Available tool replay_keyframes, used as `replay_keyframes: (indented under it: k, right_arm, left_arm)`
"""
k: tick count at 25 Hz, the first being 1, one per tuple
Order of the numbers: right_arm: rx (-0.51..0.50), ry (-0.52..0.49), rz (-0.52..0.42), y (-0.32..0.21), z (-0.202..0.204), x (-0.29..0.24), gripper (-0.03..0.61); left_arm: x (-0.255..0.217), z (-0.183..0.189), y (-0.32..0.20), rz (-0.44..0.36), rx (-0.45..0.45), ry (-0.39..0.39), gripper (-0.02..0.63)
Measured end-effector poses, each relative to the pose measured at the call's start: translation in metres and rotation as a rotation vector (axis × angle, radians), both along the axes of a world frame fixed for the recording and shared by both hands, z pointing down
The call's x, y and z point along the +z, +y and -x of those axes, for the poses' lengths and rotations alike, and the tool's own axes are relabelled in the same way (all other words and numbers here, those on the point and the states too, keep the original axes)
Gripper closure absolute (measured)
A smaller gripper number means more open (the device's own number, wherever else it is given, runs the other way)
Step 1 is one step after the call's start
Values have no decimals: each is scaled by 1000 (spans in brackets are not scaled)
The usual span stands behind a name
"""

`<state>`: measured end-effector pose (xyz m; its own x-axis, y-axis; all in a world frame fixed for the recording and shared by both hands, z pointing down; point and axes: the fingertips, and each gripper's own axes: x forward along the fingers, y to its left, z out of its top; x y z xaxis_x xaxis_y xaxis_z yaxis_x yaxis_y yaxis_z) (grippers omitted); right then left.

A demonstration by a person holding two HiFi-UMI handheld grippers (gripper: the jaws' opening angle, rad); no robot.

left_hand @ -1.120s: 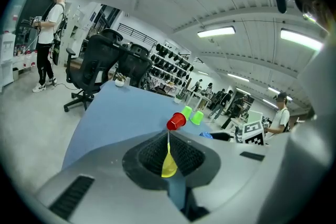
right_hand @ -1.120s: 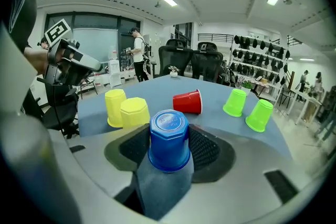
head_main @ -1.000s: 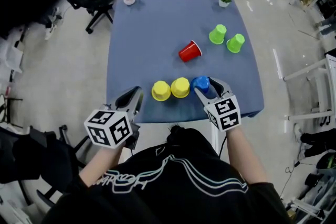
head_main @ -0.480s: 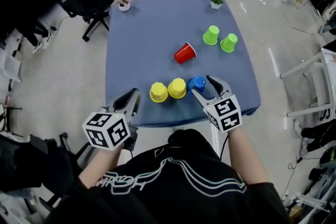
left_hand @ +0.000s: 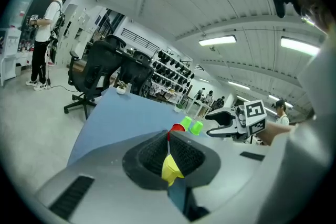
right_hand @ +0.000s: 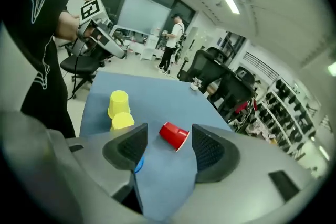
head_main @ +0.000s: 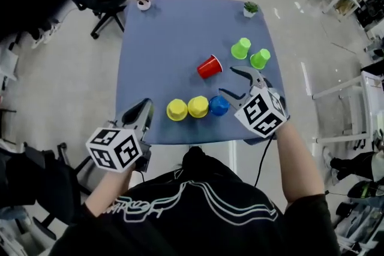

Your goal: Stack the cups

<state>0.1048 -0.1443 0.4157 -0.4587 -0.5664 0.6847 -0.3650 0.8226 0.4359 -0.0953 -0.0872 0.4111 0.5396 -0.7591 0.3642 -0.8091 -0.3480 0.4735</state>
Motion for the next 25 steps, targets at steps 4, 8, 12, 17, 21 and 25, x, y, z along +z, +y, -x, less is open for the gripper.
replay_keyframes:
  k: [4,8,12,17,21,25]
  right_arm:
    - [-177,187,13,-22,15,13,304]
    - [-351,333,47,-32,36,36,304]
    - [-492,452,80,-42,47,61,303]
    - [-618,603,141,-54,44,96,303]
    - [-662,653,208,-57,45,118,304]
    - [-702,742,205,-61,47,131,304]
  left_arm:
    - [2,6,-6,18,-50,7,583]
    - [6,17,-9,36,-111,8,583]
    - [8,31,-11,46,-173,8,583]
    - [20,50,-12,72,-243,23,583]
    - [27,62,-12,82,-281,47,583]
    - [30,70,-10,87,-303,51,583]
